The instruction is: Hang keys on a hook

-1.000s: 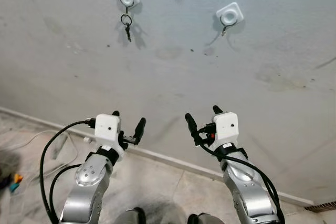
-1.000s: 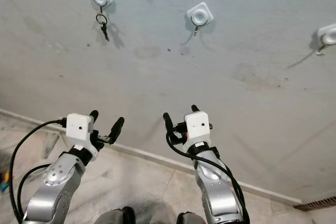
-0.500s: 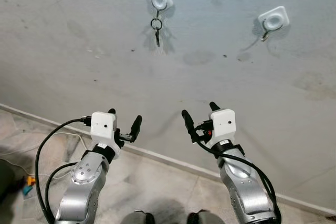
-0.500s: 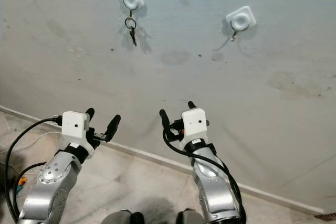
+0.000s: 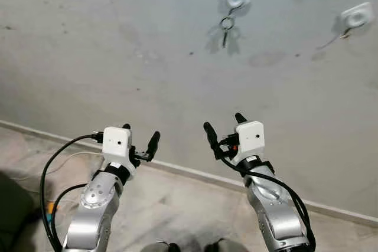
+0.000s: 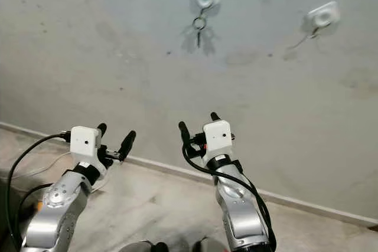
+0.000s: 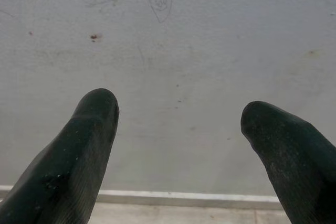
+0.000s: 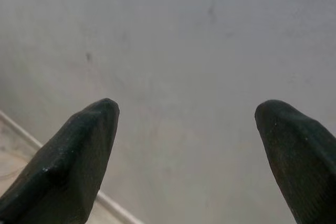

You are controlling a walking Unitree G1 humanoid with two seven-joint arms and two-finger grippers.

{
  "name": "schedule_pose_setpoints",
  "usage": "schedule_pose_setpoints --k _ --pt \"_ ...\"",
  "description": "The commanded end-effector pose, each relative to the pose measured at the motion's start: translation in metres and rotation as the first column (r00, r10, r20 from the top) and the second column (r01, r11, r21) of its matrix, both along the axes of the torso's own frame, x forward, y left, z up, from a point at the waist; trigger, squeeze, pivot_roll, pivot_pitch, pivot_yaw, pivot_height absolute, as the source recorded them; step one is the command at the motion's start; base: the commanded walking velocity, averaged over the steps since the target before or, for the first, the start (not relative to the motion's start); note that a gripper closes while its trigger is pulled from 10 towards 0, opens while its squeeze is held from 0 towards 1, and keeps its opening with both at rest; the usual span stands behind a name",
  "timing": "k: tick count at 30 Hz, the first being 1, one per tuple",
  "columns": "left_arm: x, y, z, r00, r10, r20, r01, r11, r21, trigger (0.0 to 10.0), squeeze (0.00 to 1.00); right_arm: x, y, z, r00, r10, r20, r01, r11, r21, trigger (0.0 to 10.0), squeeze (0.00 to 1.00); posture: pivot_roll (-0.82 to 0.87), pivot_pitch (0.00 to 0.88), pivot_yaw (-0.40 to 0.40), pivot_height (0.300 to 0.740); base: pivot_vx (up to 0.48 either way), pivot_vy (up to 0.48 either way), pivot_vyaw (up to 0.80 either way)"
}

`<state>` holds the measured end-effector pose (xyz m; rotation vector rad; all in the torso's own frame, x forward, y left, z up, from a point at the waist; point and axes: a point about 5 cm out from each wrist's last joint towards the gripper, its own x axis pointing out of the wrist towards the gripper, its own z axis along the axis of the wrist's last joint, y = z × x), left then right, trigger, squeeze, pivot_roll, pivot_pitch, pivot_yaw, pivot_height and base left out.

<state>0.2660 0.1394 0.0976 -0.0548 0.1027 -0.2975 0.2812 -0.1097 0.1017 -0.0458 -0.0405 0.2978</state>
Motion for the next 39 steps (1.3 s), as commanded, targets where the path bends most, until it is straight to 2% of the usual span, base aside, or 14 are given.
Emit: schedule_pose_setpoints --k 1,13,24,33,39 --pt "0.0021 0.0038 0.0037 1.0 0.01 0.01 -0.01 1.0 0.017 10.0 0.0 -0.0002 0.002 0.0013 1.0 0.003 0.002 -0.003 1.0 0.013 10.0 0.0 -0.03 0.175 0.022 0.74 0.0 0.0 0.0" --pt "0.005 0.0031 0.0061 1.0 0.012 0.007 -0.012 1.0 -0.004 10.0 0.0 0.0017 0.0005 0.0015 1.0 -0.01 -0.016 0.01 1.0 0.024 10.0 0.0 -0.03 0.181 0.022 0.74 0.0 0.0 0.0" --pt "0.0043 0.0027 0.002 1.0 0.012 -0.023 -0.012 1.0 -0.02 10.0 0.0 0.0009 0.0005 0.0005 1.0 -0.007 -0.027 0.007 1.0 0.022 10.0 0.0 -0.04 0.184 0.021 0.74 0.0 0.0 -0.8" --pt "0.0044 0.0021 0.0005 0.999 0.007 -0.04 -0.008 1.0 -0.021 10.0 0.0 0.001 0.0005 0.0006 1.0 -0.005 -0.027 0.006 1.0 0.022 10.0 0.0 -0.04 0.185 0.022 0.74 -0.297 0.0 -0.8" --pt "0.0045 0.002 0.0007 0.999 0.003 -0.041 -0.004 1.0 -0.019 10.0 0.0 0.0007 0.0011 0.0007 1.0 -0.005 -0.025 0.006 1.0 0.028 10.0 0.0 -0.04 0.185 0.023 0.74 -0.307 0.0 -0.33"
